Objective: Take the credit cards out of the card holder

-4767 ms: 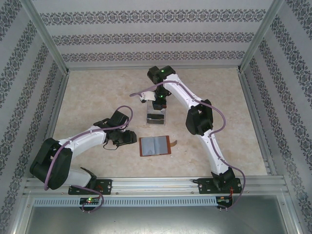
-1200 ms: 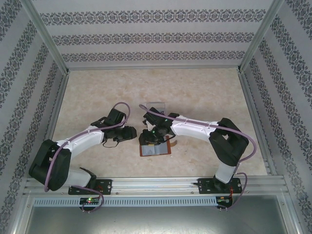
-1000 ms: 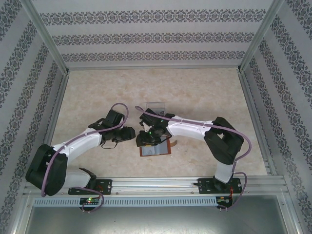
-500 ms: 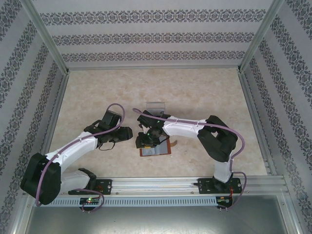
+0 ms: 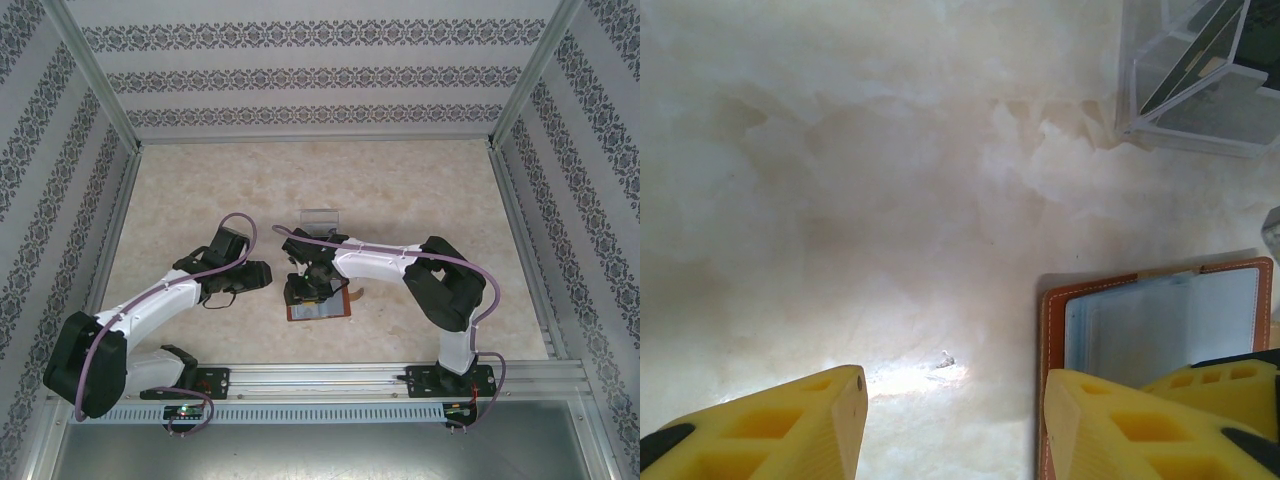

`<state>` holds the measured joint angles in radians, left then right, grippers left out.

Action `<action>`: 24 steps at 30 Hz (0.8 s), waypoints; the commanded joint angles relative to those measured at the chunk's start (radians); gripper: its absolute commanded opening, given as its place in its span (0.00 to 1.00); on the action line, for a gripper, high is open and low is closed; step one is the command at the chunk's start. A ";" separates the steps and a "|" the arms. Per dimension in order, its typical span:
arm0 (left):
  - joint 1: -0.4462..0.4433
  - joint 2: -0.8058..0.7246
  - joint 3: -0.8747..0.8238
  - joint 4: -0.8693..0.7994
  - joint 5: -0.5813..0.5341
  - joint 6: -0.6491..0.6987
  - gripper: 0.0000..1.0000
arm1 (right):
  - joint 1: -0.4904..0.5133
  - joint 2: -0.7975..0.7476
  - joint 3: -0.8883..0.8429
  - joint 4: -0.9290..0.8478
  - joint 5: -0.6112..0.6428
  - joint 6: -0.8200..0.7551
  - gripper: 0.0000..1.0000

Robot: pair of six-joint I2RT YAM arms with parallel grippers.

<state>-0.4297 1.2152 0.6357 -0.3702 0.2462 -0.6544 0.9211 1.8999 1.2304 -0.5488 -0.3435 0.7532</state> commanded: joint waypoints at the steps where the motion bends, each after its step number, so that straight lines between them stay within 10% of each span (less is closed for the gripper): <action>1: 0.009 0.008 0.000 -0.013 0.000 0.024 0.51 | 0.013 -0.005 0.015 -0.075 0.070 -0.021 0.40; 24: 0.009 0.056 0.025 0.005 0.025 0.035 0.50 | 0.030 -0.047 0.094 -0.335 0.338 -0.041 0.49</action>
<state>-0.4297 1.2625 0.6361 -0.3695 0.2611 -0.6430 0.9386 1.8771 1.2945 -0.8116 -0.0807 0.7269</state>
